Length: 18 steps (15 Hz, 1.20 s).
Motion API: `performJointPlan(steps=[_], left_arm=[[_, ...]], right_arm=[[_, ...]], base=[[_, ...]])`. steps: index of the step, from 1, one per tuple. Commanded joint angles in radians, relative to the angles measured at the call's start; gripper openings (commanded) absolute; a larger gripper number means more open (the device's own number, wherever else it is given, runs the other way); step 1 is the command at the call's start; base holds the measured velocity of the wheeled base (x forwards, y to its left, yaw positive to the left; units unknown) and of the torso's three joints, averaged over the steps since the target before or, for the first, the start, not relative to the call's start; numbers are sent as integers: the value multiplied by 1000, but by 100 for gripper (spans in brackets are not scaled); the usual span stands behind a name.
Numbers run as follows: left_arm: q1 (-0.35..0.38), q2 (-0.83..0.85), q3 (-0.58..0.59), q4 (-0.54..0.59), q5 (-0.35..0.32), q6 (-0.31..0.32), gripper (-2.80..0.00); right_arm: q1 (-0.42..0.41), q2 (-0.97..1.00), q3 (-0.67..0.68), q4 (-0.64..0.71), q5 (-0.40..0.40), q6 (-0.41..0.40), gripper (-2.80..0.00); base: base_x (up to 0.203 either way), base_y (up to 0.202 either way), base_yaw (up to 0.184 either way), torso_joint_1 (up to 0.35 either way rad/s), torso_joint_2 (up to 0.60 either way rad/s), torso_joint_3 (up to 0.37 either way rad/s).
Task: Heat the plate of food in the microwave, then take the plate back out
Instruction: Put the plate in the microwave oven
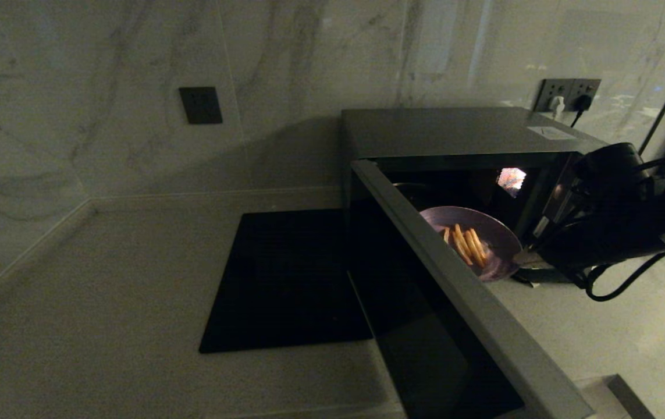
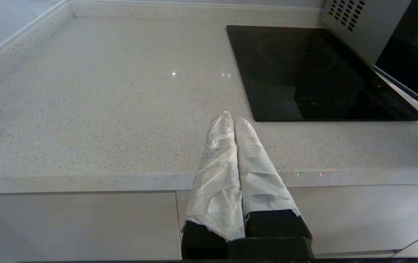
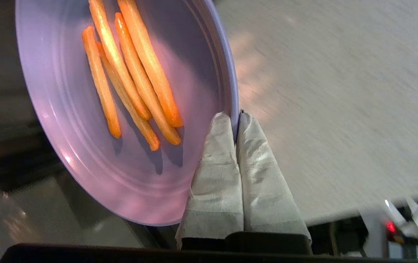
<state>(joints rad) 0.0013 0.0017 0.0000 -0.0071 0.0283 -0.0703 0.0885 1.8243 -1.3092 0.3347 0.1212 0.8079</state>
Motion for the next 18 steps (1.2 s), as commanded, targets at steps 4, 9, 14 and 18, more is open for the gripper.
performJointPlan(steps=[4,9,14,18], left_arm=[[0,0,0,-1,0,0,-280],[0,0,0,-1,1,-2,-280],[0,0,0,-1,-1,0,-280],[0,0,0,-1,-1,0,-280]], right_arm=[[31,150,-176,-27,-11,39,-280],[30,197,-247,-90,-40,35,-280],[29,255,-286,-94,-58,36,-280],[29,306,-300,-94,-58,37,-280]], base=[[0,0,0,0,0,0],[0,0,0,0,0,0],[0,0,0,0,0,0],[0,0,0,0,0,0]])
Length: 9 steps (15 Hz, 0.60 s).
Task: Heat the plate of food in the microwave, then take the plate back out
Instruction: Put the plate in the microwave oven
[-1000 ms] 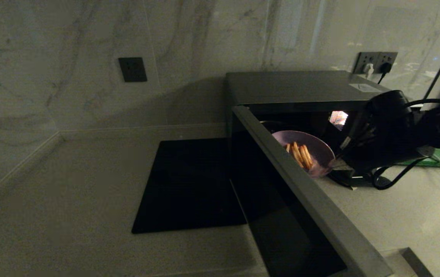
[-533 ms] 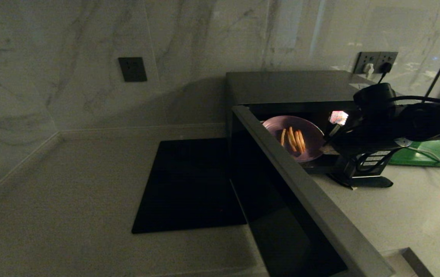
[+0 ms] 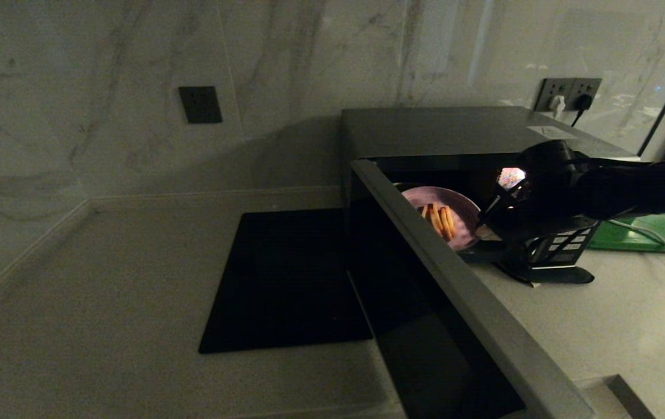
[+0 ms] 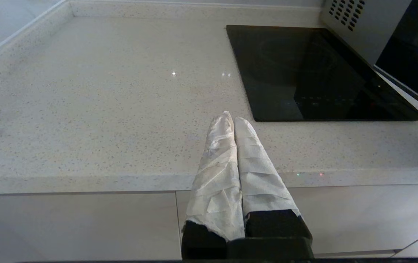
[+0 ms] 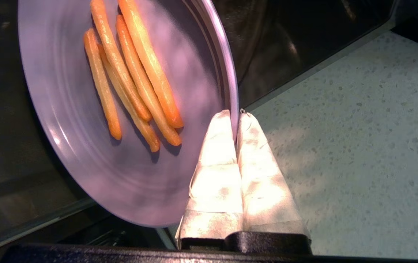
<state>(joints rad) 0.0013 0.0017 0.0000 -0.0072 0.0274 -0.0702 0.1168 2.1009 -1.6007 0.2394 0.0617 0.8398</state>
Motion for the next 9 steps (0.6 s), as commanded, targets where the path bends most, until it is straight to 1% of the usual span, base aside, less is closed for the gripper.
performJointPlan(steps=[1,9], left_arm=[[0,0,0,0,2,0,-280],[0,0,0,0,2,0,-280]], right_arm=[[0,40,-17,1,1,5,-280],[-2,80,-42,0,1,7,-280]], base=[[0,0,0,0,0,0],[0,0,0,0,0,0]])
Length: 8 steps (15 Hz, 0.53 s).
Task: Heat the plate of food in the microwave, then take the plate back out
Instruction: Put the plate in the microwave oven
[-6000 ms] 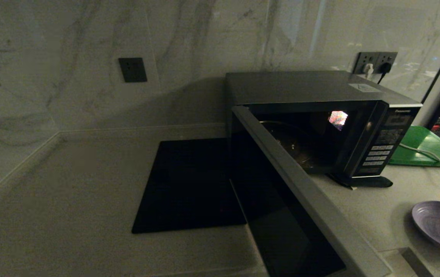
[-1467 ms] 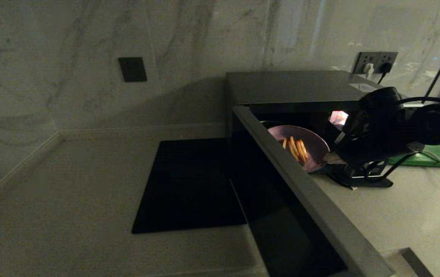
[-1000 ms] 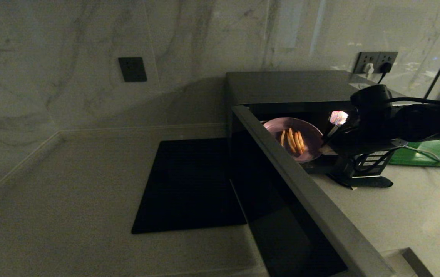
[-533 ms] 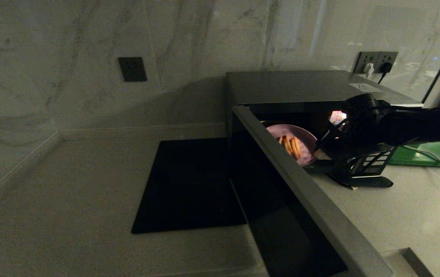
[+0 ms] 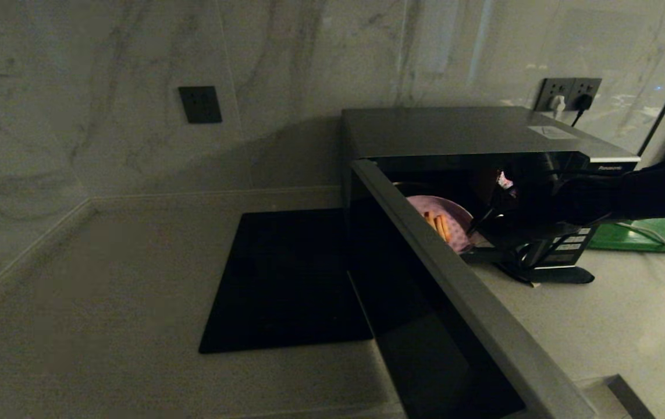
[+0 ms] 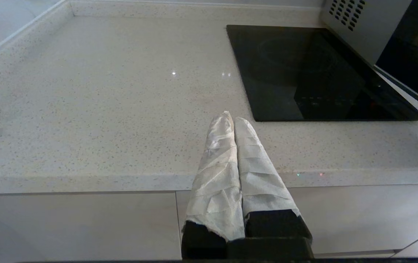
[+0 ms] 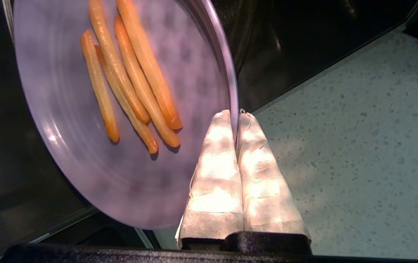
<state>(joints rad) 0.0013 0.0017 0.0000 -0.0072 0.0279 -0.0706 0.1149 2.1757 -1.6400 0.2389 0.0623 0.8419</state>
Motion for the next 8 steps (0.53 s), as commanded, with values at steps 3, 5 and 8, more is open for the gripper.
performJointPlan(steps=[3,5,8], left_arm=[[0,0,0,0,0,0,-280],[0,0,0,0,1,0,-280],[0,0,0,0,1,0,-280]], right_arm=[[-1,9,-9,2,1,5,-280],[-1,7,-9,2,1,5,-280],[-1,6,-11,2,1,6,-280]], base=[[0,0,0,0,0,0],[0,0,0,0,0,0],[0,0,0,0,0,0]])
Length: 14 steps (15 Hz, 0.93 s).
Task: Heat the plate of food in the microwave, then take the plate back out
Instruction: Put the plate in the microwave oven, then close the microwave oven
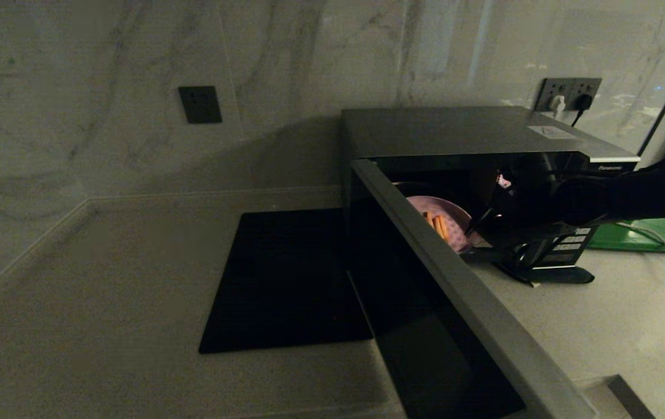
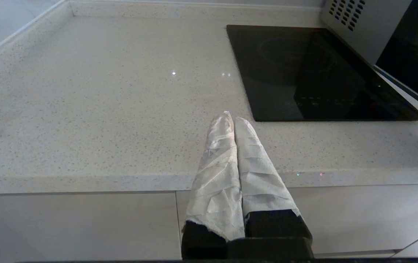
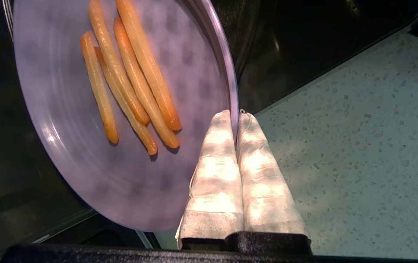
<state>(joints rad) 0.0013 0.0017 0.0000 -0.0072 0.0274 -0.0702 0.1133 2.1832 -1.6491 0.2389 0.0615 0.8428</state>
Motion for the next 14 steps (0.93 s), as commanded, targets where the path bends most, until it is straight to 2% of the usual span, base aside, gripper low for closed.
performJointPlan(steps=[1,2,10,14], left_arm=[[0,0,0,0,2,-1,-280],[0,0,0,0,0,-2,-280],[0,0,0,0,0,0,-280],[0,0,0,0,2,0,-280]], right_arm=[[0,-2,-1,2,1,4,-280],[0,0,-1,2,1,6,0],[0,-13,-2,2,0,5,0],[0,-129,65,6,-6,9,0]], base=[[0,0,0,0,0,0],[0,0,0,0,0,0],[0,0,0,0,0,0],[0,0,0,0,0,0]])
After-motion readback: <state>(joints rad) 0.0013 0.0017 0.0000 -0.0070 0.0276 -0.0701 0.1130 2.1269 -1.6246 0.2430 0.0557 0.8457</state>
